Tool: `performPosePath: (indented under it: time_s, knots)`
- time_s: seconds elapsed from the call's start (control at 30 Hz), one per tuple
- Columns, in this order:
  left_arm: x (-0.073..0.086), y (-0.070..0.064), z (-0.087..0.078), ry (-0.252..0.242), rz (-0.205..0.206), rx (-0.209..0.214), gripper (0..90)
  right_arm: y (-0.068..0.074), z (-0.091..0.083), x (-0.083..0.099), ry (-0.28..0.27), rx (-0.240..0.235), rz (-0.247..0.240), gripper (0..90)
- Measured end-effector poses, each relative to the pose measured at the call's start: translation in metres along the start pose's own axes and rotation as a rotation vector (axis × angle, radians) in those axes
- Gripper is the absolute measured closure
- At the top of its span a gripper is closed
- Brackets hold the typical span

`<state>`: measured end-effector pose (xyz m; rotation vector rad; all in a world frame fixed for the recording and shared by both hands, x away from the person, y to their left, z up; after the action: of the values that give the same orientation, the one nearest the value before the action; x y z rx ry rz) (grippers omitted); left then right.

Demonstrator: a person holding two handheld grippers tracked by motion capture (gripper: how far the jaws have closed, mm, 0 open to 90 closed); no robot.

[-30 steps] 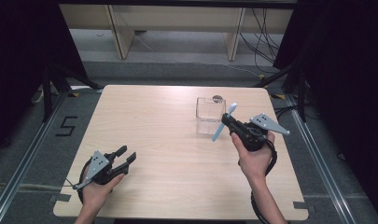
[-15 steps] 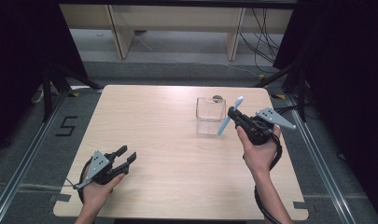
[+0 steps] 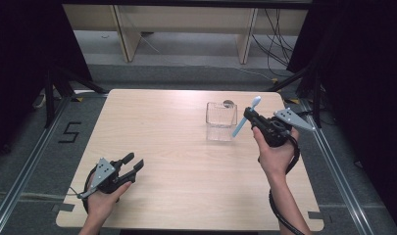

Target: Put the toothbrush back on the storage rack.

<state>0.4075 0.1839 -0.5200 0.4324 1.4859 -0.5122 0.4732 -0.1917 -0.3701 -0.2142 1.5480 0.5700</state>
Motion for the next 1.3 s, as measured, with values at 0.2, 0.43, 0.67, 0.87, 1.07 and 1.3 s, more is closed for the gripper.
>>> performPosePath:
  time_s: [0.2,0.43,0.67,0.87,1.07,1.3]
  knots:
    - [0.001,-0.001,0.002,-0.001,-0.006,0.003,50.2,-0.004,0.003,-0.006,-0.011,0.002,0.006,85.8]
    - [-0.001,-0.001,0.001,-0.009,-0.009,0.004,50.3,-0.008,0.006,-0.009,-0.023,0.023,0.000,85.8]
    - [0.000,-0.003,0.003,-0.008,-0.010,0.006,50.4,-0.015,0.011,-0.013,-0.034,0.041,-0.015,85.8]
    - [0.000,-0.003,0.003,-0.008,-0.003,0.010,50.4,-0.018,0.015,-0.010,-0.033,0.062,-0.026,85.7]
    - [0.000,-0.002,0.002,-0.008,-0.006,0.006,50.6,-0.022,0.021,-0.008,-0.046,0.071,-0.034,85.7]
    - [0.000,-0.001,0.002,-0.010,-0.002,0.006,50.6,-0.021,0.030,-0.007,-0.044,0.069,-0.042,85.7]
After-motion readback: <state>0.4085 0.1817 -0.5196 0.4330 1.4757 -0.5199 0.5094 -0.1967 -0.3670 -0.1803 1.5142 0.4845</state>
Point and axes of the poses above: each handheld gripper's, and its own axes: z roughly forward along the jaws, x roughly out of its underside, y roughly to its left, the point moved 8 cm from there along z, roughly forward along the jaws, and after that the axes turned 10 degrees about -y, right-handed, at the moved point
